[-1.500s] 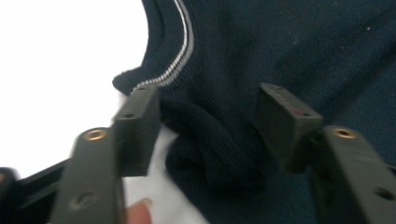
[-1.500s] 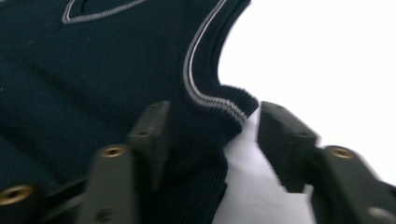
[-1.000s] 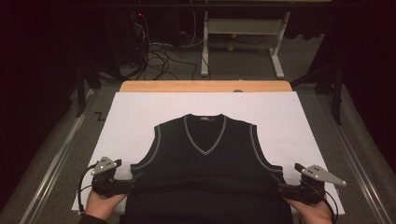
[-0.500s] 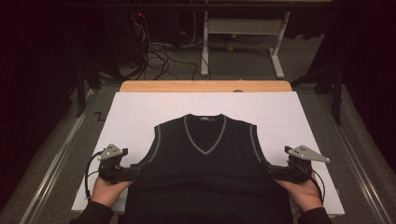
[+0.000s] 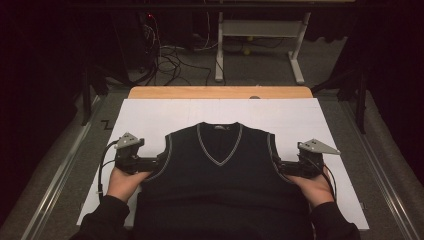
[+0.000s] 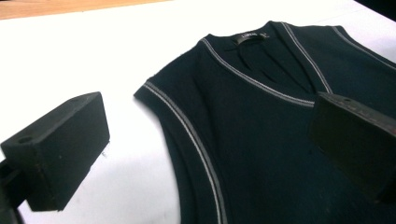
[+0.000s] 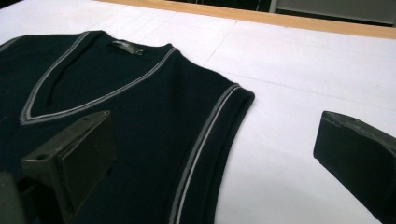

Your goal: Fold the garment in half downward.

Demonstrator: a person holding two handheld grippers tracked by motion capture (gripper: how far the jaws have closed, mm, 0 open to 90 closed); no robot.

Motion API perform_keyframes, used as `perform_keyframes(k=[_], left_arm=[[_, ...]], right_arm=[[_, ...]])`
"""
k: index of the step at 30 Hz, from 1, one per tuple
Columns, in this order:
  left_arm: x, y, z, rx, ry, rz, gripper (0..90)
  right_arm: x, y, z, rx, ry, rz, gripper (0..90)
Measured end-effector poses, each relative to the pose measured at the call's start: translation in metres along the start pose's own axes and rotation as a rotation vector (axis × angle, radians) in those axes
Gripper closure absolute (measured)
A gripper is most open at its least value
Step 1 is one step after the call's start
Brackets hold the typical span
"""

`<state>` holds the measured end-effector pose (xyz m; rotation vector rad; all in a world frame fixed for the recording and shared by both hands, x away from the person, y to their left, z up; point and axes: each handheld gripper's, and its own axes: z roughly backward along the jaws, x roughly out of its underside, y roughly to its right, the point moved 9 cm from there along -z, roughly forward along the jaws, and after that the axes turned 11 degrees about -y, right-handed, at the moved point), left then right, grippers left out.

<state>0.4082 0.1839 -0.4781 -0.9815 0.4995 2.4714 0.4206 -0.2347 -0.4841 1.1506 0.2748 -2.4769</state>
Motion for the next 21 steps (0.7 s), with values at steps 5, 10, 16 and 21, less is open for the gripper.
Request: perform_keyframes(k=[5,10,16,21], left_arm=[[-0.011,-0.014,-0.015,0.02,-0.013,0.064,0.0],[-0.022,-0.023,-0.032,0.004,-0.033,0.064,0.9],[-0.025,-0.033,-0.059,-0.032,-0.098,0.107,1.6],[-0.011,-0.044,-0.086,-0.057,-0.213,0.179,8.4]], right_arm=[[-0.01,0.005,-0.014,0.012,-0.01,-0.001,0.1],[-0.019,0.013,-0.033,0.021,-0.041,-0.009,0.7],[-0.025,0.021,-0.055,0.03,-0.102,-0.026,2.4],[-0.025,0.028,-0.069,0.026,-0.173,-0.068,8.7]])
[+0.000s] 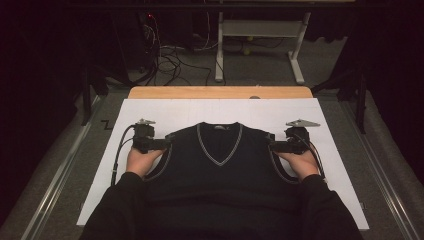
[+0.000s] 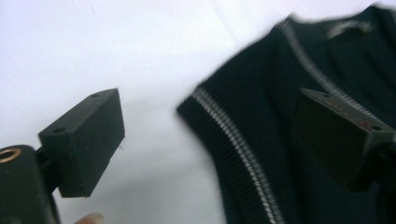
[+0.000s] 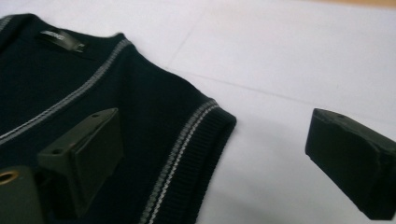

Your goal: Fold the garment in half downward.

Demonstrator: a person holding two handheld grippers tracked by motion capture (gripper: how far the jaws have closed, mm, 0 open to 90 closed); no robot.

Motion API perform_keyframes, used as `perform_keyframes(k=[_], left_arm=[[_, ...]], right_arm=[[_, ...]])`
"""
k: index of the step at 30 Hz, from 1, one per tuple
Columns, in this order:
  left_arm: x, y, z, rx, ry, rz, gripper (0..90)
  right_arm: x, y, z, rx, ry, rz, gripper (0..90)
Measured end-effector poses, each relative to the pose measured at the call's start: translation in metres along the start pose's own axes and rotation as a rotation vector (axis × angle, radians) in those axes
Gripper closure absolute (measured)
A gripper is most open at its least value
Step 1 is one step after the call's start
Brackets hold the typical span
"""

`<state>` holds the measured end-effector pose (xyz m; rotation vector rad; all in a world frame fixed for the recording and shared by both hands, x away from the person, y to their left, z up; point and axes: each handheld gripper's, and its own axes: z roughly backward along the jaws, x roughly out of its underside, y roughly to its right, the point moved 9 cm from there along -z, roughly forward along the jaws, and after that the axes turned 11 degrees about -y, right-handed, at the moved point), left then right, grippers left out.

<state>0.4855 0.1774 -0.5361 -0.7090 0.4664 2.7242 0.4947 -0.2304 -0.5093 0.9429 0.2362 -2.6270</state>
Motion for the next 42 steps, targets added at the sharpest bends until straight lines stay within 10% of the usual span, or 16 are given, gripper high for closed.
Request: perform_keyframes(k=[10,21,28,42], left_arm=[[-0.004,0.007,-0.018,-0.158,-0.095,-0.026,15.1],[-0.007,0.031,-0.02,-0.105,-0.075,-0.005,68.0],[-0.008,0.029,-0.016,-0.036,-0.04,0.029,70.8],[-0.029,0.036,0.027,-0.031,0.174,-0.016,71.3]], right_arm=[[0.004,-0.004,-0.032,0.03,-0.113,0.012,23.1],[0.002,-0.028,-0.032,0.014,-0.105,0.046,75.8],[0.003,-0.03,-0.031,0.007,-0.093,0.055,78.5],[-0.022,-0.024,0.006,0.064,0.064,0.067,79.0]])
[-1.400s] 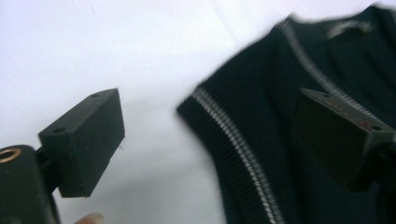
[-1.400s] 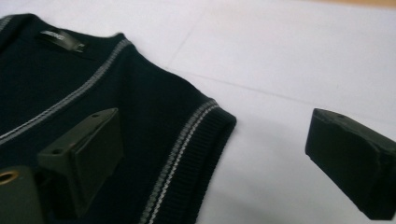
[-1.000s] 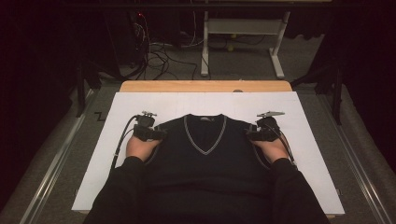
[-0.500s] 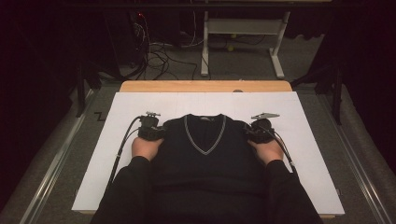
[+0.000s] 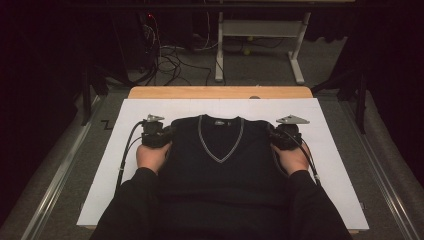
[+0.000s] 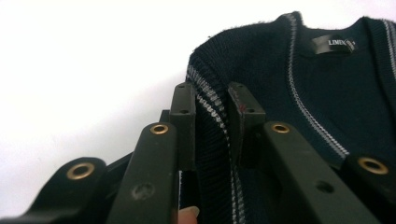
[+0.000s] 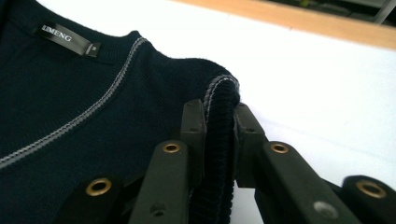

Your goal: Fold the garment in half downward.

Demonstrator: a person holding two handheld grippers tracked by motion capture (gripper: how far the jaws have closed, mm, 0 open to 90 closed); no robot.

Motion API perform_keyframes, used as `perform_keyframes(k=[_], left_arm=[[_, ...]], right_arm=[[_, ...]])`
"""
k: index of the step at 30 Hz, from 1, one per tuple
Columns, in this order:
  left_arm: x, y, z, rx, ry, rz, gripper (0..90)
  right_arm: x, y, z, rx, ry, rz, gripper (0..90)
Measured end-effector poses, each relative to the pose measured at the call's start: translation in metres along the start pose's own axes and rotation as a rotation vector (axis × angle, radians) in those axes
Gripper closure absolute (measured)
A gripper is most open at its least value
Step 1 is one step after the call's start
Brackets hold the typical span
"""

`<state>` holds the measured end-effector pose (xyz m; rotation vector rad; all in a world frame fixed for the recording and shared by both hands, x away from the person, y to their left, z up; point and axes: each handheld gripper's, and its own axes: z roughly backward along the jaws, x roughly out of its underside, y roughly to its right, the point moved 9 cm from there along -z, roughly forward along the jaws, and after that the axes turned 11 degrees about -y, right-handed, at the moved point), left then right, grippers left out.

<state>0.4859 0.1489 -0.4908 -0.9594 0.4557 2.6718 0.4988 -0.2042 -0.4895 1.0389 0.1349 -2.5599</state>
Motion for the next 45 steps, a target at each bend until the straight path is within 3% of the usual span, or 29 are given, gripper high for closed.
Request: perform_keyframes(k=[6,9,14,18,24,28,34,37,41,45], left_arm=[[-0.022,0.001,0.026,-0.003,0.09,-0.032,71.2],[-0.032,0.001,0.035,0.001,0.119,-0.014,71.3],[-0.049,0.004,0.049,-0.008,0.195,-0.031,71.3],[-0.062,0.005,0.06,-0.018,0.214,-0.042,71.2],[-0.081,0.01,0.08,-0.017,0.283,-0.062,71.1],[-0.075,0.01,0.077,0.007,0.28,-0.056,71.0],[-0.056,0.013,0.072,0.03,0.248,-0.066,71.0],[-0.045,0.015,0.072,0.021,0.242,-0.123,70.9],[-0.021,0.021,0.072,0.032,0.229,-0.161,70.9],[0.007,0.027,0.075,0.042,0.285,-0.171,70.9]], right_arm=[[-0.017,0.006,0.019,0.03,0.08,-0.005,79.2],[-0.031,0.013,0.032,0.051,0.122,-0.021,79.3],[-0.046,0.015,0.045,0.057,0.17,-0.024,79.3],[-0.064,0.017,0.061,0.07,0.213,-0.015,79.3],[-0.086,0.016,0.08,0.077,0.267,-0.002,79.3],[-0.084,0.015,0.082,0.073,0.26,0.012,79.3],[-0.065,0.012,0.078,0.039,0.246,0.004,79.3],[-0.053,0.009,0.08,0.026,0.247,0.012,79.3],[-0.031,0.001,0.08,0.008,0.251,0.022,79.2],[-0.009,-0.006,0.085,0.0,0.282,0.025,79.3]])
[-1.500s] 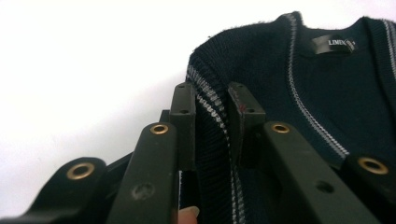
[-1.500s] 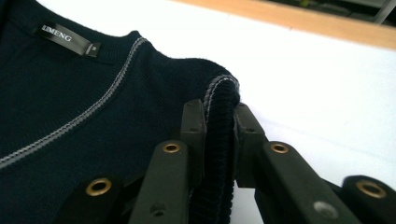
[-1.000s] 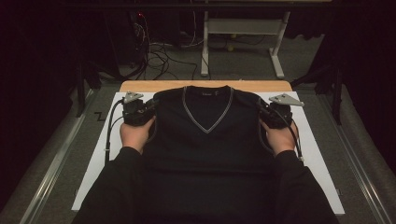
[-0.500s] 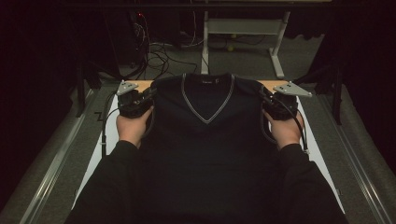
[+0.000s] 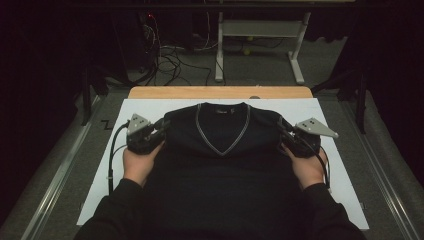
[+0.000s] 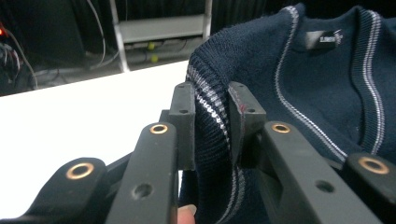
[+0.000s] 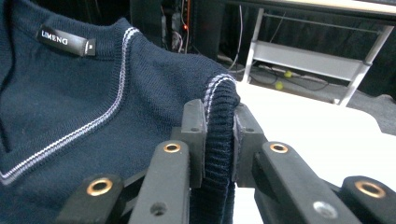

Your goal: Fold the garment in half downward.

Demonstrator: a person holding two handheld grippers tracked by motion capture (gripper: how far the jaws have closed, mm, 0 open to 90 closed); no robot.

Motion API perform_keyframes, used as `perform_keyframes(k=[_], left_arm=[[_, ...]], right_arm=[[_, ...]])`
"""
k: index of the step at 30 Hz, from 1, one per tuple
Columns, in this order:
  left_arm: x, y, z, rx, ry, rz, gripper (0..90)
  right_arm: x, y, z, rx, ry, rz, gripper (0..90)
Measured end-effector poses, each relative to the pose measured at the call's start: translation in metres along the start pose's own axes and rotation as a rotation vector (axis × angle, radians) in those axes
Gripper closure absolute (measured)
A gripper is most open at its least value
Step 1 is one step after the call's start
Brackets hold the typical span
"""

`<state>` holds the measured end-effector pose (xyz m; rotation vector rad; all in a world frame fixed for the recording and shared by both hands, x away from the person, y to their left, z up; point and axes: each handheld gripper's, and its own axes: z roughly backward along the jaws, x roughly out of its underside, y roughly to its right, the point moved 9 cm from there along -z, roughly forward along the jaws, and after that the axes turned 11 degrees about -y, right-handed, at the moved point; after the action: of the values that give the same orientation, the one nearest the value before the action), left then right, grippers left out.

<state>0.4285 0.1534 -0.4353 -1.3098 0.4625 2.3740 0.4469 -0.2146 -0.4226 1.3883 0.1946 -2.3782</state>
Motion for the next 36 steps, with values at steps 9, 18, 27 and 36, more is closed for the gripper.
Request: perform_keyframes(k=[9,18,27,36], left_arm=[[0.052,0.02,0.018,0.054,0.011,0.006,70.9],[0.078,0.036,0.05,0.106,-0.034,-0.042,70.8],[0.092,0.058,0.087,0.16,-0.042,-0.059,70.6],[0.125,0.071,0.104,0.179,-0.133,-0.053,70.3]], right_arm=[[0.041,-0.021,0.028,-0.04,0.04,0.023,79.3],[0.074,-0.034,0.058,-0.083,0.037,0.06,79.2],[0.094,-0.043,0.094,-0.133,0.03,0.066,79.2],[0.12,-0.057,0.117,-0.181,-0.032,0.055,79.0]])
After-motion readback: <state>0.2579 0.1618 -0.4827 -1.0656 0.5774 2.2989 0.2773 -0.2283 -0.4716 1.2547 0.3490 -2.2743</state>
